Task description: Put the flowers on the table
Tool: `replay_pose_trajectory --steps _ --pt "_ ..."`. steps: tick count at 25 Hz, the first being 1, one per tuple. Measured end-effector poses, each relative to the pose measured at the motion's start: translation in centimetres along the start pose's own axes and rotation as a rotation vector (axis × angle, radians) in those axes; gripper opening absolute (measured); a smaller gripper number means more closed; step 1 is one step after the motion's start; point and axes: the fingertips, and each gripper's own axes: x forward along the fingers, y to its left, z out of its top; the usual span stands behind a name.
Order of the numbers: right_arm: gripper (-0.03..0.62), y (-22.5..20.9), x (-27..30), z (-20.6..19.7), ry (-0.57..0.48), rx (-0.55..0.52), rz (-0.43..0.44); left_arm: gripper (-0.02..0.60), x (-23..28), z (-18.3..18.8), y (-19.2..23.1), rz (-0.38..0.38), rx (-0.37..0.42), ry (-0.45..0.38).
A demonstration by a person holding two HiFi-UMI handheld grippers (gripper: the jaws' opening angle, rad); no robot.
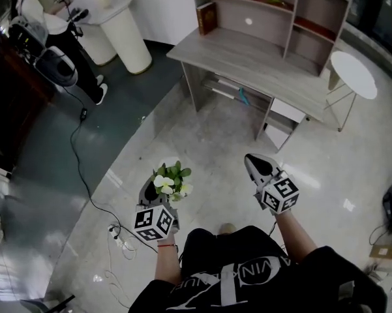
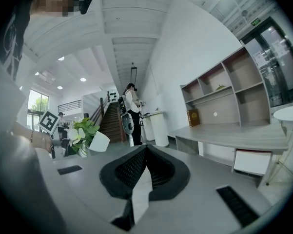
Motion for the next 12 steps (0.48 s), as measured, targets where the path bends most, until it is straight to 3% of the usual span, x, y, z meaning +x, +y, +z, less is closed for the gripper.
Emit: replay_pose_trajectory --steps 5,12 --pt "0.011 -1.6 -0.9 0.9 0.005 0.031 -0.061 0.031 3.8 1.2 -2.0 -0.098 0.018 0.025" --pt "0.011 -5.9 -2.0 1.4 0.016 0.044 -0.211 0.031 13.0 1.6 -5.2 -0.276 0.01 0.063"
